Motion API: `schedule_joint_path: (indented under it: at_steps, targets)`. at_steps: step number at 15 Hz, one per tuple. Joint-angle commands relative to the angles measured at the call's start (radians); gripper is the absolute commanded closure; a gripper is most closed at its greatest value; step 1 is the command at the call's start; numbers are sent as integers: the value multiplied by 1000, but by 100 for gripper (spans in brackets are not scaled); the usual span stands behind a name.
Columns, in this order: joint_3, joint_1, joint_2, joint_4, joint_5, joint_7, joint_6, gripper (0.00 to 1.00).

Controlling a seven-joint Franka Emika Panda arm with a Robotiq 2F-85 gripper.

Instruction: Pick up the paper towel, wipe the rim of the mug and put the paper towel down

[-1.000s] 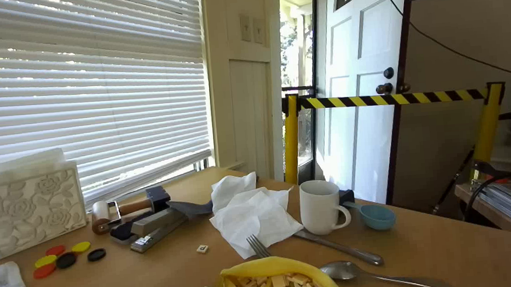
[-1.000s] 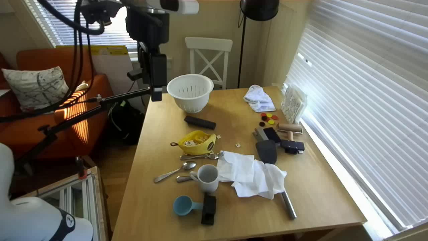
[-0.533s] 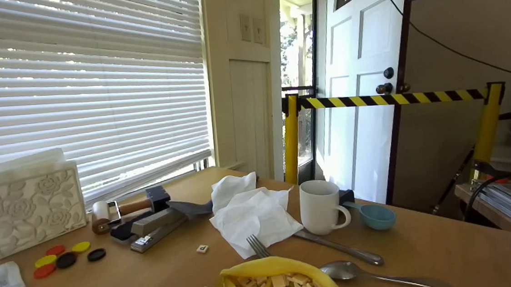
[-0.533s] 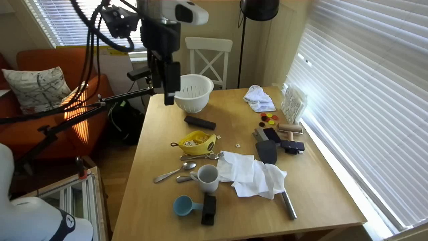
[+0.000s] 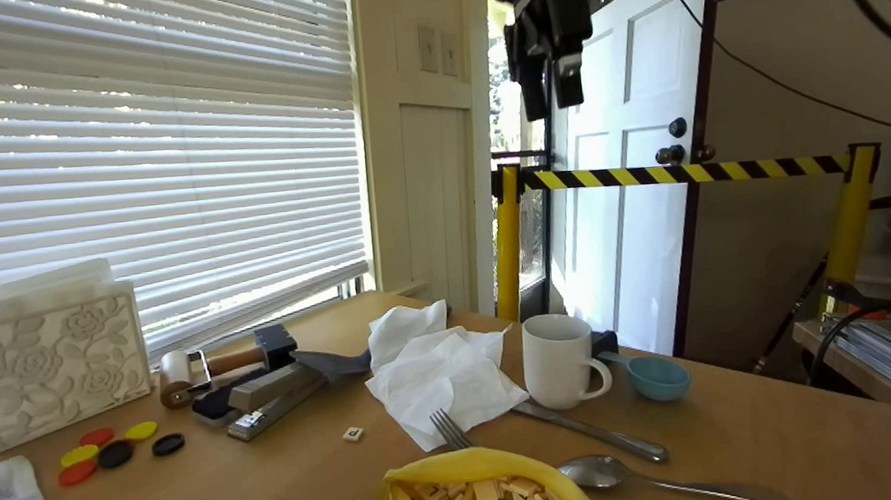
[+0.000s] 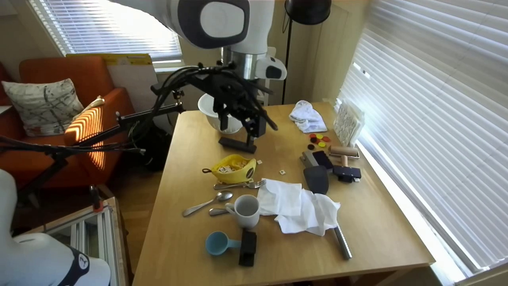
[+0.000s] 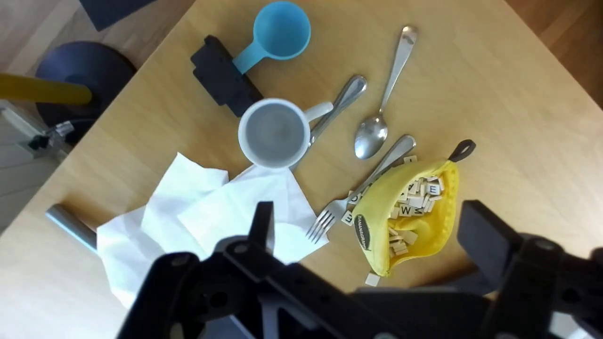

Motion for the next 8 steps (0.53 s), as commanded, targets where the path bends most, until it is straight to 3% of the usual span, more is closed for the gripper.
schedule_joint_path:
  at_steps: [1, 8]
  targets:
    - [-23, 2, 111, 30, -27, -205, 114, 0]
    - [-17, -24, 319, 27, -72, -465, 421, 0]
